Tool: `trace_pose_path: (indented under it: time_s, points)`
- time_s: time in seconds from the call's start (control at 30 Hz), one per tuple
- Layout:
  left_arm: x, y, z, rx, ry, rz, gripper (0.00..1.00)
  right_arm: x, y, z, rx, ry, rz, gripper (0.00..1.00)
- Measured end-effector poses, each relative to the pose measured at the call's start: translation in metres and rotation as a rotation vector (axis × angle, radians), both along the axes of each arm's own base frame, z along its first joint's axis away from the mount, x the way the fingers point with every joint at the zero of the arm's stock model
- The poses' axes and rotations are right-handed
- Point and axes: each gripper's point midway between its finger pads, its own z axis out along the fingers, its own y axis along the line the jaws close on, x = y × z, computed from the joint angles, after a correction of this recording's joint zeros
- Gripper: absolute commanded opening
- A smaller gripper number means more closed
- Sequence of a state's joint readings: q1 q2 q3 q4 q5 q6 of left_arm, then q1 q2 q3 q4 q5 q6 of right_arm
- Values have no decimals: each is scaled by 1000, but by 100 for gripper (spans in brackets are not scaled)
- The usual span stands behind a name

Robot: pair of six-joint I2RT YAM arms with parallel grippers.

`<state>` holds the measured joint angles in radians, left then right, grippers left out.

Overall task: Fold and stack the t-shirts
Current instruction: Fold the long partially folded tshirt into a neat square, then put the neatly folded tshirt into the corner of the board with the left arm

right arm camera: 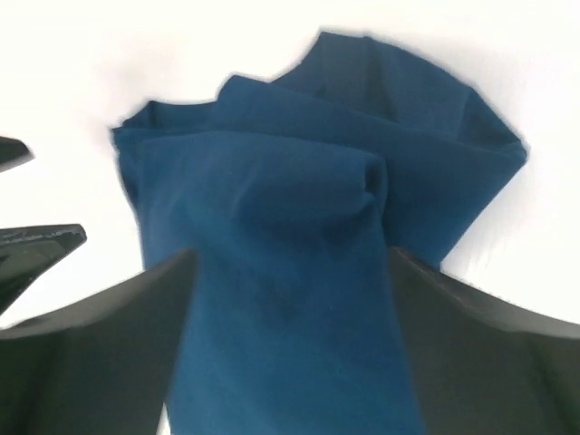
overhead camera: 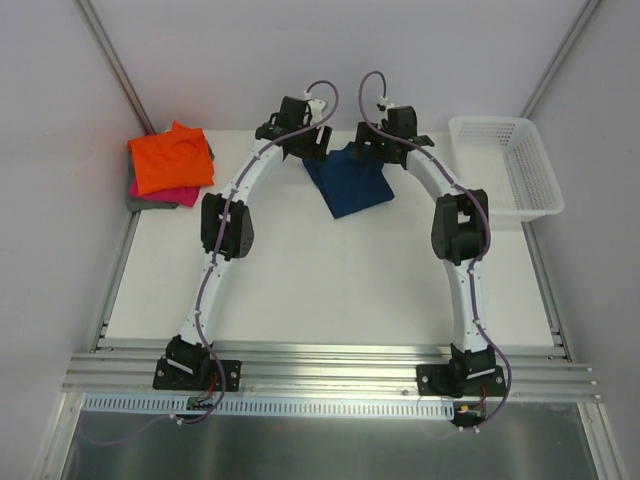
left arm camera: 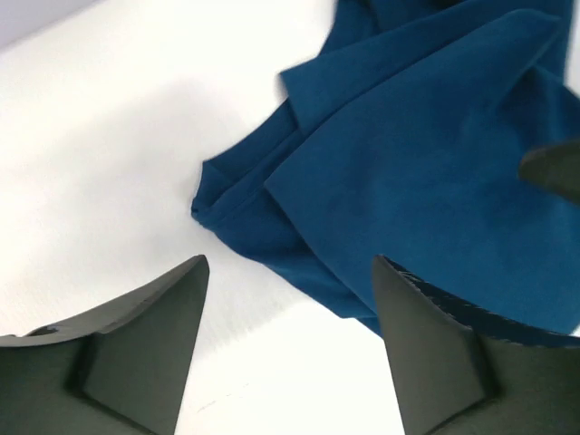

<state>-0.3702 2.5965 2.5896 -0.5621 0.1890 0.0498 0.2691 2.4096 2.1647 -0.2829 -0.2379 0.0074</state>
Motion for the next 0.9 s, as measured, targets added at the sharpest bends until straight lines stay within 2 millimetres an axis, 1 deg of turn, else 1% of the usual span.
trace_pose_path:
  time_s: [0.1,0.13,0.2,0.23,0.27,0.33,0.4,0.43,0.5,0.57,0.63,0.7,0.73,0.8,0.87,0.9]
  points:
    - [3,8,-14,35,14,40,75,-8,5,-18,-44,29,6,97]
    - [3,11,-17,48,17,53,78,-12,7,-22,-48,39,10,97]
    - [0,16,-18,71,22,73,82,-28,9,-30,-54,76,19,97]
    - [-3,18,-18,79,30,81,85,-40,8,-33,-57,107,20,97]
    - [-7,22,-15,90,35,97,86,-51,7,-33,-54,132,23,97]
    - [-15,28,-3,112,34,125,87,-64,6,-26,-37,153,26,97]
    - [-22,38,22,122,11,157,87,-73,7,-13,-11,157,30,97]
    - [-26,42,39,118,-7,168,87,-75,9,-6,4,151,34,97]
    - [-38,50,78,103,-52,186,88,-74,13,7,29,131,40,97]
    - [-51,56,117,79,-102,195,88,-73,15,11,45,125,42,97]
    - [-65,62,159,49,-162,201,88,-74,17,9,55,134,44,97]
    - [-75,69,193,23,-217,210,89,-71,20,7,70,143,44,97]
    - [-79,72,205,13,-238,214,90,-69,23,6,80,147,46,97]
    - [-85,76,221,4,-265,223,91,-66,30,1,107,164,50,97]
    - [-87,79,226,5,-276,235,91,-64,38,-8,132,189,52,97]
    - [-88,81,226,11,-275,242,91,-63,41,-14,141,202,53,97]
